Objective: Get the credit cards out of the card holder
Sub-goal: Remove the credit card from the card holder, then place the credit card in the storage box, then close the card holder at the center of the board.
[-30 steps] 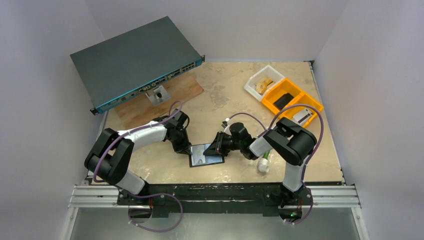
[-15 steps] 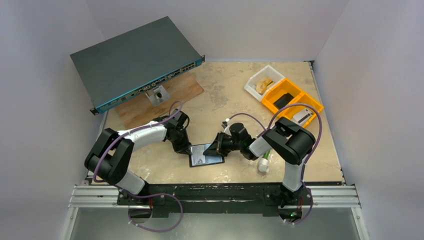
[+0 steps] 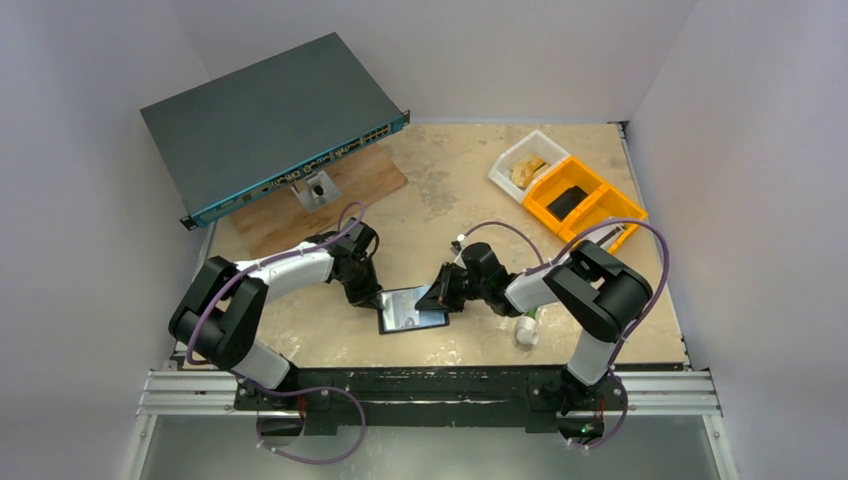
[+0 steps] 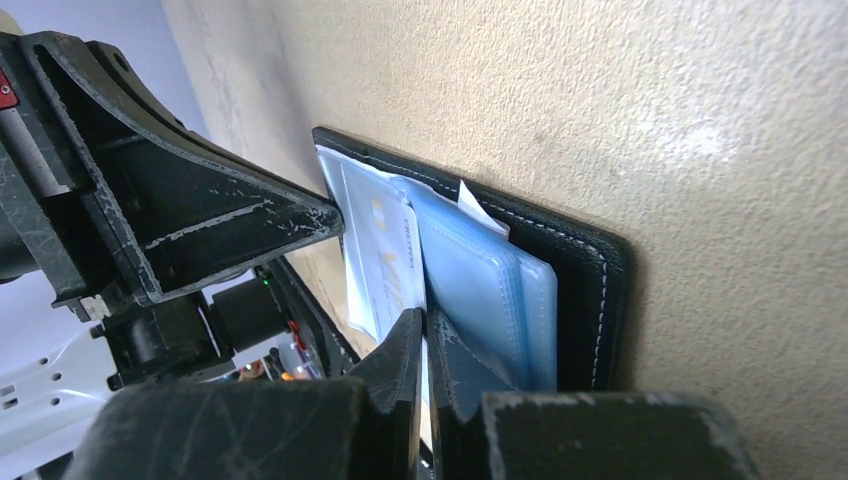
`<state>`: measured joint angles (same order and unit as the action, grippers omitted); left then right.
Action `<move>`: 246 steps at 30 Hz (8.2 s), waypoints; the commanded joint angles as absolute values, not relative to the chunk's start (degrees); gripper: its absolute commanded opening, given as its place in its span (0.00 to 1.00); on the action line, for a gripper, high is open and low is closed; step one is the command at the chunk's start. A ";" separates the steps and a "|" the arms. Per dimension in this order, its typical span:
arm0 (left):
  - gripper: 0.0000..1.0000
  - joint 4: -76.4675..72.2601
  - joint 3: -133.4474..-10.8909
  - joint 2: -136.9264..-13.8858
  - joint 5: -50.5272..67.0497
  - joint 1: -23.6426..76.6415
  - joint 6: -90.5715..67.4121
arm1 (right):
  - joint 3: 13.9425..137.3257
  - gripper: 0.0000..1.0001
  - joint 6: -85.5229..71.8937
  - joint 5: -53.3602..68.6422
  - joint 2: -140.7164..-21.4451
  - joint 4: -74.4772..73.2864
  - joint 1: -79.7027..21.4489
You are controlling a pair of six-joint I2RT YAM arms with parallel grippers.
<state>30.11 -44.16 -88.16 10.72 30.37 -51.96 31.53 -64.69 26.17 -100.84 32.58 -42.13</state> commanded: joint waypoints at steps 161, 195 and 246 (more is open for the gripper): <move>0.96 48.34 -55.99 -63.42 14.66 31.94 -27.32 | 86.44 0.21 -32.63 -39.83 -110.32 -45.04 7.03; 0.54 30.86 -39.90 -72.08 23.72 25.40 -42.95 | 61.91 0.53 -37.68 -4.42 -82.60 -28.35 -27.80; 0.52 20.60 -34.28 -83.89 17.84 27.24 -45.23 | 56.42 0.21 -41.21 -5.72 -100.26 -24.32 -50.09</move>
